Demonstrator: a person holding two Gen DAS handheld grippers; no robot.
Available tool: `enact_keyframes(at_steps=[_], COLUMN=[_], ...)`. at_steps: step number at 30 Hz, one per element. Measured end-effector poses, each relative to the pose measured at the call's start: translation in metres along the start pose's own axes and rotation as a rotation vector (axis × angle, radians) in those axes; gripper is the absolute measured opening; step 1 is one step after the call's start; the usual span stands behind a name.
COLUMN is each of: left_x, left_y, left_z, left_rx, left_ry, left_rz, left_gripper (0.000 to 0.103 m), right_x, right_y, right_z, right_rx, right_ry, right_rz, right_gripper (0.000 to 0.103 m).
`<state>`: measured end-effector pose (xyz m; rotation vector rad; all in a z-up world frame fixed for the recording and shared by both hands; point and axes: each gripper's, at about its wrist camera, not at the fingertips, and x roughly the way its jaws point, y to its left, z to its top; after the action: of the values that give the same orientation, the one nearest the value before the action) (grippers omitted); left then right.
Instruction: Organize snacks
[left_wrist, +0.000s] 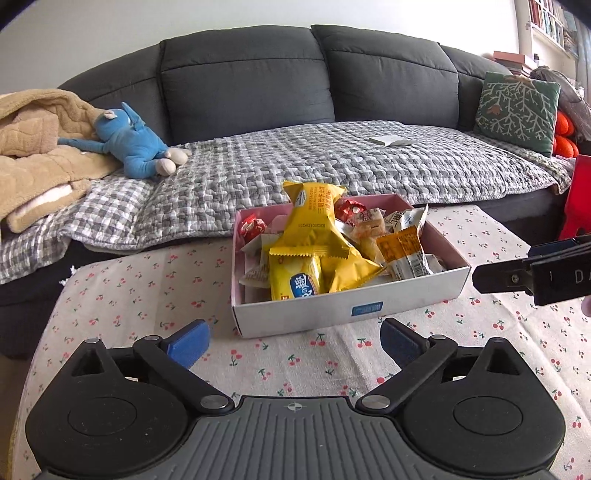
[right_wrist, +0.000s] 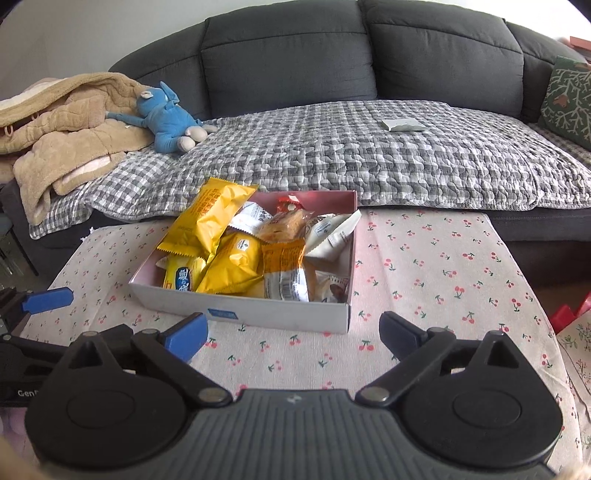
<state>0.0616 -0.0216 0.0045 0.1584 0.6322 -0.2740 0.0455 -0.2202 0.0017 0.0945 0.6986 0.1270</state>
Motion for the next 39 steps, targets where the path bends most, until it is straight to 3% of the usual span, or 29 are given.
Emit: enact_keyframes(at_steps=[13,27,39], left_x=[-0.006,-0.008,-0.010], left_y=[0.013,0.004,0.002], left_z=[-0.011,-0.012,-0.012], left_rx=[-0.166,-0.144,-0.136], left_ry=[0.070,0.080,0.071], left_rz=[0.005,0.042,0.031], left_gripper=[0.100,0.101,0.101], right_x=[-0.006,-0.003,-0.002], right_y=[0.002,0.014,0.012], right_z=[-0.017,-0.023,-0.024], right_rx=[0.079,0.026,0.042], right_ry=[0.039,0.054,0.059], right_rz=[-0.009,-0.021,-0.029], right_gripper=[0.103,0.103,0.103])
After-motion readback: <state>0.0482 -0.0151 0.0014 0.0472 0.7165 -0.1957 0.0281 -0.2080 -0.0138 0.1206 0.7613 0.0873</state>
